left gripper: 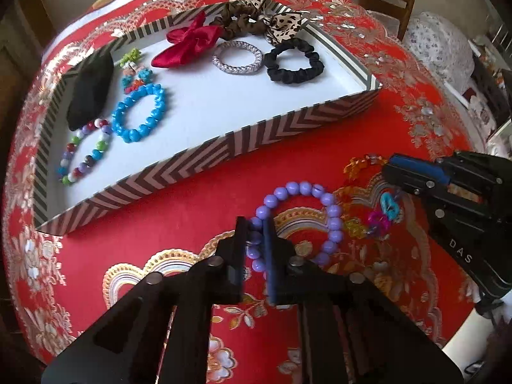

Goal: Organize jewelry
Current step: 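Grasp the purple bead bracelet with the left tool while the right tool grasps the amber heart bracelet, then carry the purple bracelet and amber heart bracelet into the tray with both tools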

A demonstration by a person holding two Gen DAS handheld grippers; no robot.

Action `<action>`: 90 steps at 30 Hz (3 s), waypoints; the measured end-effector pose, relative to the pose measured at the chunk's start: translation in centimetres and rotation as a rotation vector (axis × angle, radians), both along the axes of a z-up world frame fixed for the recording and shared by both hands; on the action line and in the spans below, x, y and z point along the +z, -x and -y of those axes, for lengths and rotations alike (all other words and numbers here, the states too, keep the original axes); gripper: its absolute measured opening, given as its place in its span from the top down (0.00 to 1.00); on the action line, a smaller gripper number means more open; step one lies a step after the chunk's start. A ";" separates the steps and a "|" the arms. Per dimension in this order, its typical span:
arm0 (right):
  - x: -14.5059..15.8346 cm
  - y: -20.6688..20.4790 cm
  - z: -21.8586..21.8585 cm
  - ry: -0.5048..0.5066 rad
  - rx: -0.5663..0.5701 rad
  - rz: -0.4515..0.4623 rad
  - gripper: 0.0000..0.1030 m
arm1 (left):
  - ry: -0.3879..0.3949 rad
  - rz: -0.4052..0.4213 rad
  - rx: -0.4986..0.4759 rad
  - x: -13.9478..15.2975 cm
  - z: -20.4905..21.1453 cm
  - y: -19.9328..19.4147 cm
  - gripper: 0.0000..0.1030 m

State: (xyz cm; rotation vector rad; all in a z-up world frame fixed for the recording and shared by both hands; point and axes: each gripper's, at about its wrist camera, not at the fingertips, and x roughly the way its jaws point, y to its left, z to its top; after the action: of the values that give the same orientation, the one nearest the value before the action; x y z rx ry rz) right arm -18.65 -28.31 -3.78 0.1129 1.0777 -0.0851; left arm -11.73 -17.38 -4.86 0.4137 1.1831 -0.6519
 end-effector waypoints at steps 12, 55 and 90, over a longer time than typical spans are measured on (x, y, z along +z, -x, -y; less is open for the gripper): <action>6.3 0.8 0.5 -0.132 0.003 0.136 0.92 | 0.097 -0.010 -0.007 4.4 -1.4 -0.4 0.92; 14.5 -3.6 -1.1 -0.070 0.065 0.283 0.92 | 0.086 0.183 0.144 11.5 -5.6 -7.9 0.92; 4.4 -13.1 -0.9 -0.217 0.052 0.056 0.92 | 0.133 -0.035 0.288 5.3 -3.6 -16.1 0.92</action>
State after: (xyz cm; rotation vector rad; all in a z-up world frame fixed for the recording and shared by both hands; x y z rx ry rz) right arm -5.51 -27.41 0.59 0.2812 1.0305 0.0818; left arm 4.33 -13.79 0.46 0.1158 1.1968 -0.4850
